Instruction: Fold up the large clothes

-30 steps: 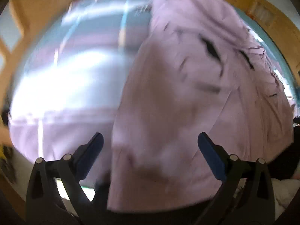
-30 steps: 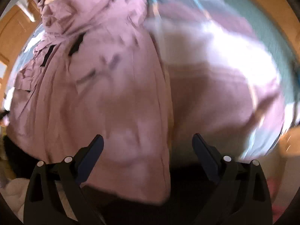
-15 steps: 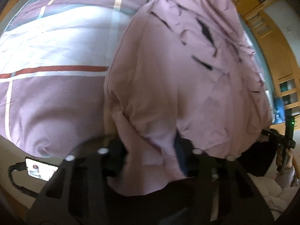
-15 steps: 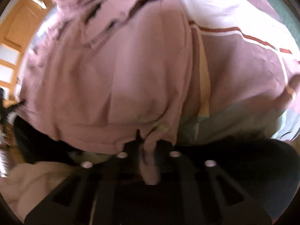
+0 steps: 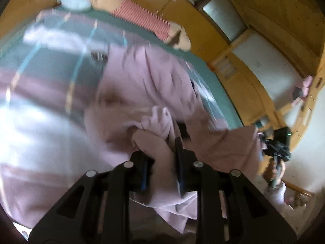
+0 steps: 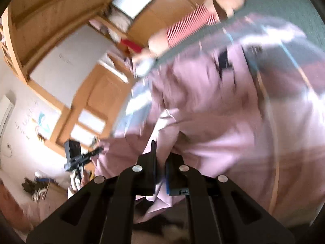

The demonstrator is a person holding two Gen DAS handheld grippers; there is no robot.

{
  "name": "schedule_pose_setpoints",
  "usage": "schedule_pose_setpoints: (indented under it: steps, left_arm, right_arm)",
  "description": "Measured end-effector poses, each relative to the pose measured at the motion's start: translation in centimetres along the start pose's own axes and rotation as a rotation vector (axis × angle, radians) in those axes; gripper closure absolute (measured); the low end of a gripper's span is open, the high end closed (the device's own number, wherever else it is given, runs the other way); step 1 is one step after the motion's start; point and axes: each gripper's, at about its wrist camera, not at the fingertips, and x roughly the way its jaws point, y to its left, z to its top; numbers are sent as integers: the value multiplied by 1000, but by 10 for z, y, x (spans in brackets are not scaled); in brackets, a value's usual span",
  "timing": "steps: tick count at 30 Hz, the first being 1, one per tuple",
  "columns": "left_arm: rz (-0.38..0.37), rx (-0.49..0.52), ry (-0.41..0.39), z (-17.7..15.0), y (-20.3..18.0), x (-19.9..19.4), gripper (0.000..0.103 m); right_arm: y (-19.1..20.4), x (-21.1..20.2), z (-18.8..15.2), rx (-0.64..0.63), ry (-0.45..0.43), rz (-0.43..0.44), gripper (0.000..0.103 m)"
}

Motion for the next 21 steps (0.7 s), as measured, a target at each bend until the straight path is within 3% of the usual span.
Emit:
schedule_pose_setpoints:
  steps: [5,8,11,13,14,16,19,21]
  left_arm:
    - [57,-117,-91,106,18,27,80]
    - [158,-173,-93,174,40,77,80]
    - [214,-214,-110,216,69,130,80]
    - [247,-252,-79,227,93,170,80]
    - [270,-264,-62,228,100,189,80]
    - [308,-286,-44,215,114,215,80]
    - [238,-297,-118,200,124,216,74]
    - [163,-322,-156,196,126,199,60]
  right_arm:
    - [-30,12,104,89,-207,-23,97]
    - [-64,33,152,184,-284,-85,97]
    - [-121,73,191,309,-317,-161,97]
    - [-160,105,195,372,-303,-176,97]
    - [-179,126,194,392,-283,-224,97]
    - [-204,153,191,437,-245,-260,96]
    - [-242,180,180,547,-232,-177,93]
    - [-259,181,182,601,-218,-99,91]
